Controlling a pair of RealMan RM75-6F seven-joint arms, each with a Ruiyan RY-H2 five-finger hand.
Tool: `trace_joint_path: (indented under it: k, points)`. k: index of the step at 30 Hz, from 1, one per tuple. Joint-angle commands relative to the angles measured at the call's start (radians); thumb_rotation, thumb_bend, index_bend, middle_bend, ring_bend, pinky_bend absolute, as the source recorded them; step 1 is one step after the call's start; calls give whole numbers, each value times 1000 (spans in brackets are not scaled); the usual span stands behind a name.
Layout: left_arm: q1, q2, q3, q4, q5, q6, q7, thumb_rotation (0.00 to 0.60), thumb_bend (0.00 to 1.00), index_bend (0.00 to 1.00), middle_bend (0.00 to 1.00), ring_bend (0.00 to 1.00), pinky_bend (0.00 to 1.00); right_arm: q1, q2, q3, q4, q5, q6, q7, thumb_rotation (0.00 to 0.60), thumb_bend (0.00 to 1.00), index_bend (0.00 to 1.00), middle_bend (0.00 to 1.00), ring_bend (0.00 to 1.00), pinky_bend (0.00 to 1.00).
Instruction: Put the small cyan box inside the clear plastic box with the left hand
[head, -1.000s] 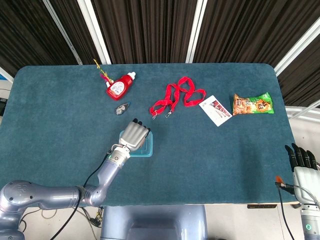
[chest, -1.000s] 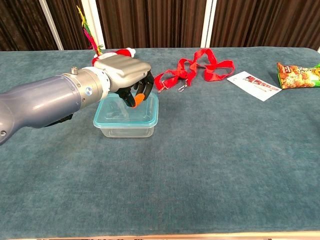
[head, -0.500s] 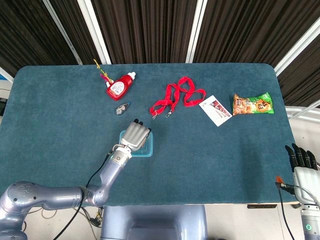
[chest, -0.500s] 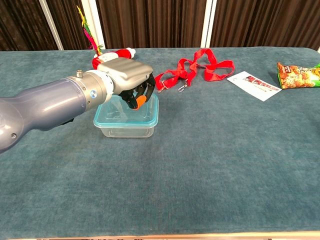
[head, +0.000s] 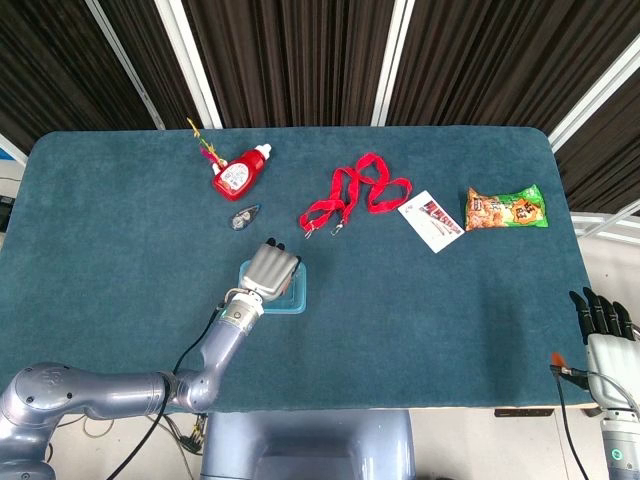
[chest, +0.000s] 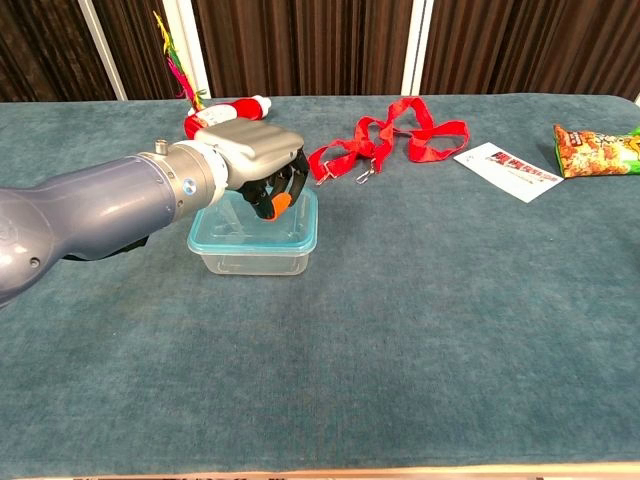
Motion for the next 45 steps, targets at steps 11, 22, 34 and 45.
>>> trace_joint_path:
  k: [11, 22, 34, 45]
  points:
    - [-3, -14, 2, 15, -7, -9, 7, 600, 544, 491, 506, 343, 272, 0, 1, 0, -1, 0, -1, 1, 600, 307, 40, 45, 38, 0]
    - [-4, 6, -3, -27, 16, 30, 31, 600, 542, 488, 503, 343, 269, 0, 0, 1, -1, 0, 1, -1, 600, 307, 40, 44, 37, 0]
    - [22, 159, 31, -233, 173, 85, 30, 600, 540, 507, 505, 336, 263, 1, -1, 1, -2, 3, 0, -8, 600, 308, 40, 44, 37, 0]
    - [83, 259, 184, -210, 504, 89, -92, 600, 541, 559, 523, 336, 263, 1, -2, 1, -6, 9, -3, -14, 600, 308, 40, 44, 37, 0]
